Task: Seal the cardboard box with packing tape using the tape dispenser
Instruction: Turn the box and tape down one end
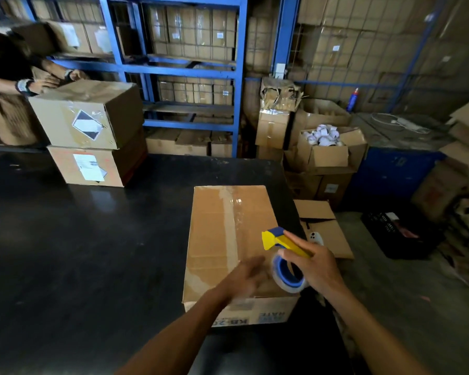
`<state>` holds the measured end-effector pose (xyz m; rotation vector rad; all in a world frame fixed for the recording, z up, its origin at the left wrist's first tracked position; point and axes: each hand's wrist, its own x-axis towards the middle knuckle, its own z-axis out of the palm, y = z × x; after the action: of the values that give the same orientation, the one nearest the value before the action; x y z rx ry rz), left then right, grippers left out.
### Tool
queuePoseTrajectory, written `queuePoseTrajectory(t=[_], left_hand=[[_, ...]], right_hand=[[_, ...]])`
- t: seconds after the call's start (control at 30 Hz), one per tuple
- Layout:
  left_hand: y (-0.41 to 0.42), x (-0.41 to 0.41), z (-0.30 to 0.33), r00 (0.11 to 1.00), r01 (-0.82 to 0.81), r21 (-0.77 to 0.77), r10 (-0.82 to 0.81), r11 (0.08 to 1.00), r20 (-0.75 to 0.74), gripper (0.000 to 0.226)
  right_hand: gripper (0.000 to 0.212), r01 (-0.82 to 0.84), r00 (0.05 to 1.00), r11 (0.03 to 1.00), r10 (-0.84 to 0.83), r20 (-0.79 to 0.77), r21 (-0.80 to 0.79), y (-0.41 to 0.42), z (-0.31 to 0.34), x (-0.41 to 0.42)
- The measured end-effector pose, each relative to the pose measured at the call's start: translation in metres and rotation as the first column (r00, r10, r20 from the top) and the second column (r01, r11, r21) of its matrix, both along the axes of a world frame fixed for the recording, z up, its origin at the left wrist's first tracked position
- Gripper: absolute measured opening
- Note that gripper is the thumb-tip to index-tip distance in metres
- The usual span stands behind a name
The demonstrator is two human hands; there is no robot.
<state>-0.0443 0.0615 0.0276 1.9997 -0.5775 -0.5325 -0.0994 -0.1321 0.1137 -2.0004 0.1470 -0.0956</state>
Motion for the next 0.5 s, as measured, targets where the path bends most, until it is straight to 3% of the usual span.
queuePoseTrajectory(t=[0.03,0.07,0.1,0.17,0.3,0.5], left_hand=[[0.003,-0.006,0.014,0.959,-0.213,-0.189,0.169,0.959,-0.227,0.042],[0.007,-0.009,0.026,0.864,-0.405,-0.294,0.258,0.866,-0.432,0.045],[0.014,-0.009,0.034,0.759,-0.54,-0.344,0.268,0.769,-0.593,0.052],[0.03,-0.007,0.049,0.627,-0.66,-0.389,0.187,0.642,-0.756,0.062],[0.06,-0.023,0.07,0.607,-0.655,-0.442,0.077,0.613,-0.791,0.065],[0.105,-0.021,0.068,0.495,-0.784,-0.361,0.158,0.505,-0.854,0.045]], right_hand=[[0.045,0.003,0.999,1.0,-0.003,0.033,0.003,0.001,-0.002,-0.008],[0.044,0.005,0.998,1.0,-0.005,0.066,0.002,0.004,-0.003,-0.015],[0.042,0.014,0.994,1.0,-0.012,0.104,-0.015,0.008,-0.004,-0.019],[0.043,0.015,0.987,0.996,0.0,0.16,-0.089,0.018,-0.011,-0.022],[0.053,-0.109,0.968,0.92,0.185,0.171,-0.376,0.055,-0.023,-0.022],[0.059,-0.183,0.912,0.803,0.354,0.207,-0.568,0.096,-0.017,-0.016]])
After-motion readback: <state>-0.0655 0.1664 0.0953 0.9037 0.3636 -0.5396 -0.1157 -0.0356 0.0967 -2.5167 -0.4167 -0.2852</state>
